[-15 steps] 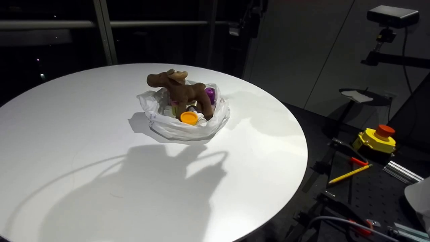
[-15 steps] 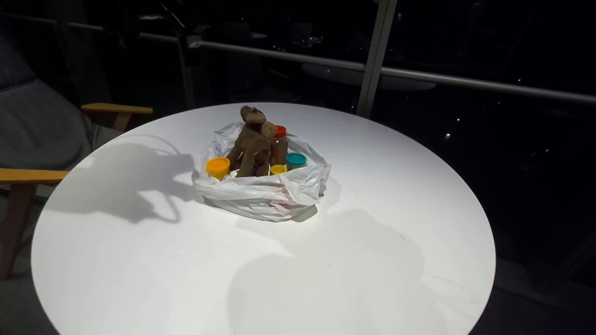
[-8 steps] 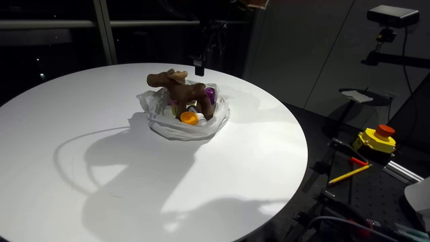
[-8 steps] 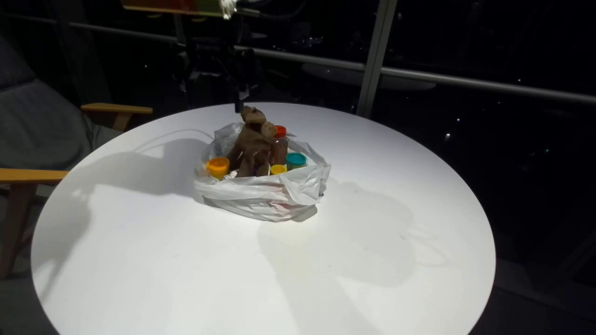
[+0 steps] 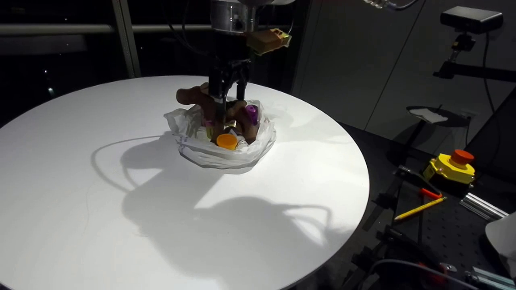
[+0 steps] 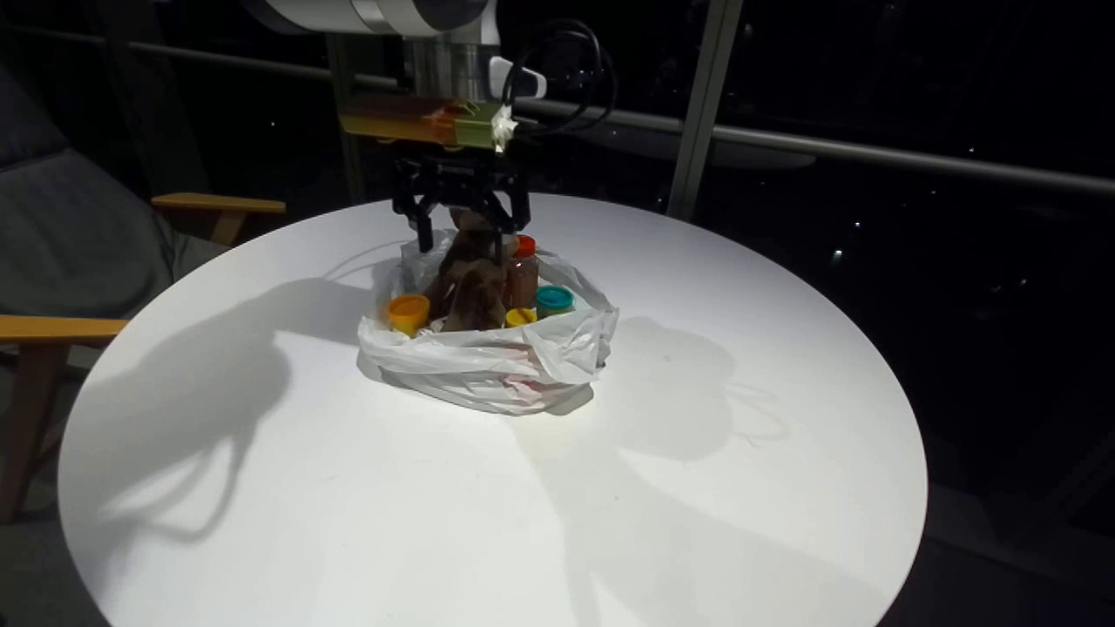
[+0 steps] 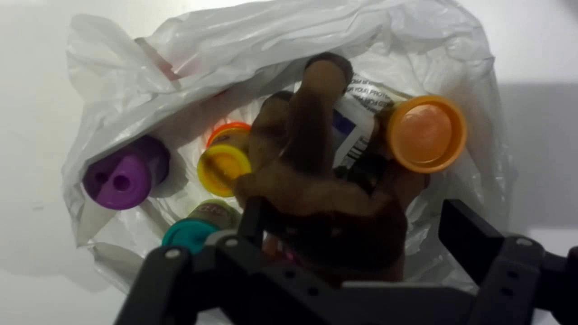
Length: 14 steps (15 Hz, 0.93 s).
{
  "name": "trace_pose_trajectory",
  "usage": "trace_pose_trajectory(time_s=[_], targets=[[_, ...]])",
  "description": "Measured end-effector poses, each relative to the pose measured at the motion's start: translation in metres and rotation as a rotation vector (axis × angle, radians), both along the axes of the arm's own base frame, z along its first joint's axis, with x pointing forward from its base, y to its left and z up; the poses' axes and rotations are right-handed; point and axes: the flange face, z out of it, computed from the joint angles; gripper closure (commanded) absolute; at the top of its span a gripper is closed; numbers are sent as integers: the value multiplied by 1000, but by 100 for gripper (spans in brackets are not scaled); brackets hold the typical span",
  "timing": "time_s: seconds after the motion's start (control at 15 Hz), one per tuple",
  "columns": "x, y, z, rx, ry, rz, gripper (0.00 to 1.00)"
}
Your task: Remove the things from the plastic bag and put them on the table
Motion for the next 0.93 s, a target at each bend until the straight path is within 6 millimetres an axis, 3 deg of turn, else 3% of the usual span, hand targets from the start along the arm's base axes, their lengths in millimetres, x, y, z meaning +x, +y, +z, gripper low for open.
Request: trace_pose_trajectory(time_s=[0.4, 0.47, 0.53, 0.73, 0.93], targets=[[22, 3, -9, -86, -59, 21, 0], [23, 6, -13, -86, -56, 28, 25], [24, 10, -18, -86, -52, 33, 26], [25, 17, -32, -87, -38, 47, 52], [26, 18, -33, -83, -33, 45, 78]])
